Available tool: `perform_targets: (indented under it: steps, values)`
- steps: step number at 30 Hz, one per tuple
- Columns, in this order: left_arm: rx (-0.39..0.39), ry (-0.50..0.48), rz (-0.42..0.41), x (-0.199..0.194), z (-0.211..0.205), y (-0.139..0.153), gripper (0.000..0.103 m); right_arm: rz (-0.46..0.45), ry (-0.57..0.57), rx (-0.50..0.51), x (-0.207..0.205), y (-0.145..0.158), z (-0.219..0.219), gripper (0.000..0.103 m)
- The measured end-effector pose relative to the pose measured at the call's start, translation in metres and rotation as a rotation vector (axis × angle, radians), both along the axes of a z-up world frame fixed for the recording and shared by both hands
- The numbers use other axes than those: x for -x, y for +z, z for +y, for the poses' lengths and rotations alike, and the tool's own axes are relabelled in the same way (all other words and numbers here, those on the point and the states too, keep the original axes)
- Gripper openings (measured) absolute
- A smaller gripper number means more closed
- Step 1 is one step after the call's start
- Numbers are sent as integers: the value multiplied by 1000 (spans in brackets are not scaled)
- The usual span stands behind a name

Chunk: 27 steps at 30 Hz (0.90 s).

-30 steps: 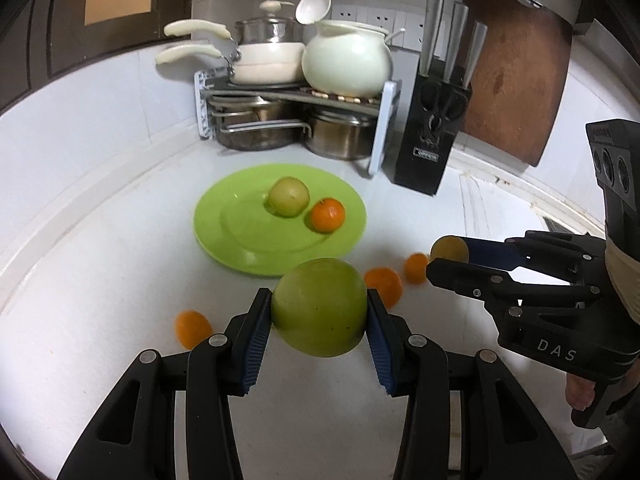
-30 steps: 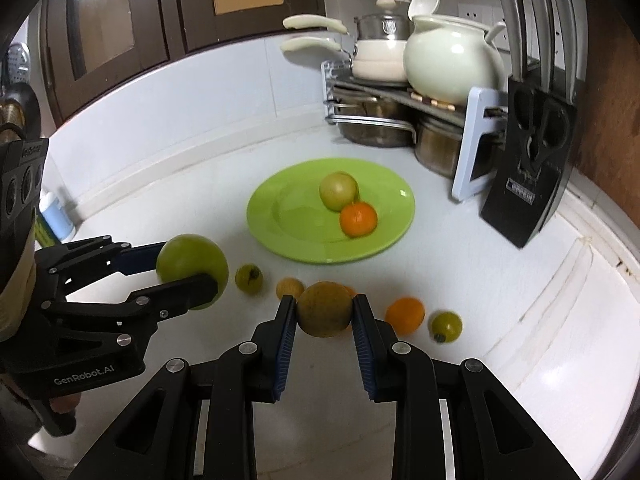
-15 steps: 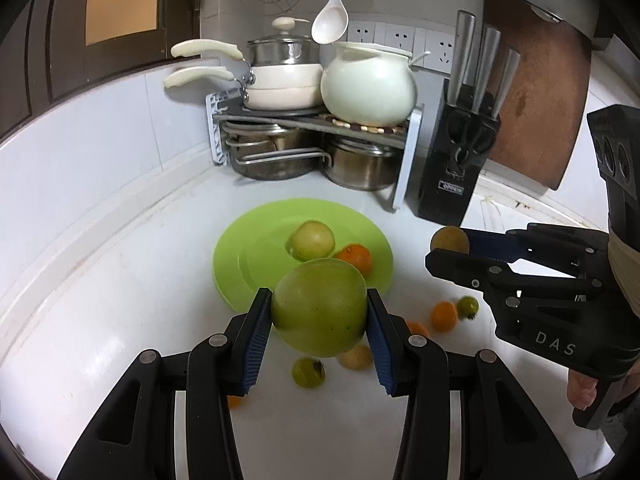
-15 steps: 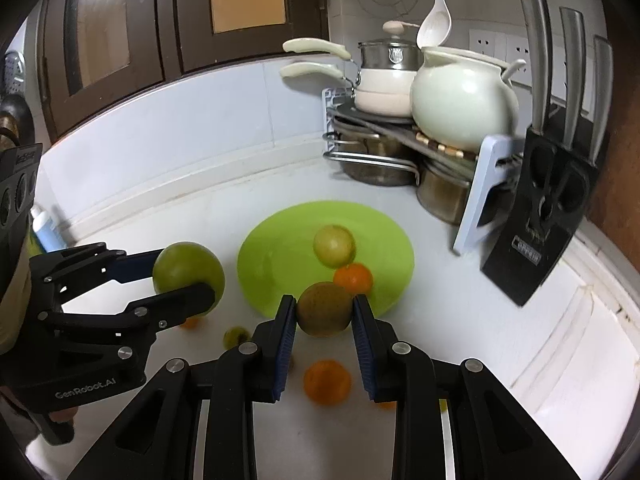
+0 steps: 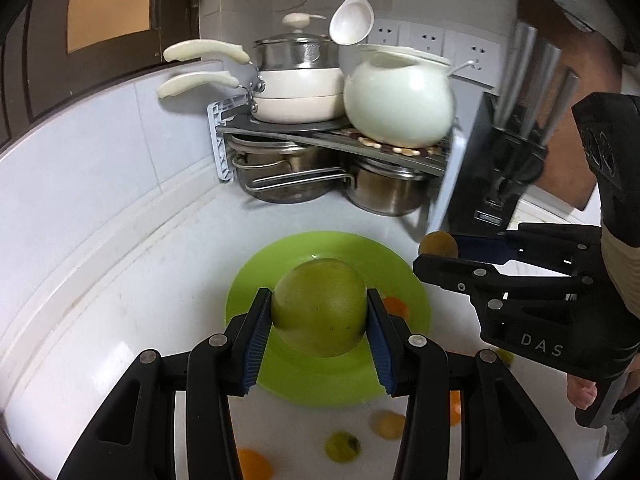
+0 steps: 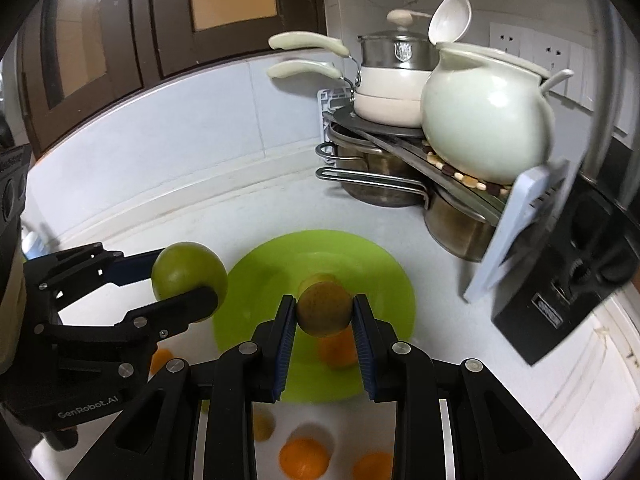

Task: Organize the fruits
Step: 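Carry the apple with the left tool over the plate while the right tool carries the small fruit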

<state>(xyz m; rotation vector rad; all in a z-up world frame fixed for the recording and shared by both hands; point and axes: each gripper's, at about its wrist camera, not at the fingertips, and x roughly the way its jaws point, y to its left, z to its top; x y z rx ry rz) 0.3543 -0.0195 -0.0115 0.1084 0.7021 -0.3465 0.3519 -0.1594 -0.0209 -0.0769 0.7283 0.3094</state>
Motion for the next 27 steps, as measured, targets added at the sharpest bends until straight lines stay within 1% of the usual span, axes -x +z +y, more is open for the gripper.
perform_targets:
  steps: [6, 12, 15, 19, 23, 27]
  values:
    - [-17, 0, 40, -40, 3, -12, 45, 42, -19, 4, -40, -12, 1, 30]
    - [-29, -5, 90, -70, 4, -27, 45, 113, -20, -6, -75, -26, 4, 30]
    - [-43, -15, 117, -82, 0, -36, 45, 148, -18, 7, -87, -35, 8, 30]
    - [-55, -23, 147, -95, -4, -46, 45, 170, -19, 25, -99, -44, 11, 30]
    - [-71, -29, 167, -103, -7, -53, 45, 185, -20, 35, -106, -50, 10, 30]
    - [-65, -35, 188, -109, -7, -58, 45, 193, -21, 32, -112, -53, 9, 30]
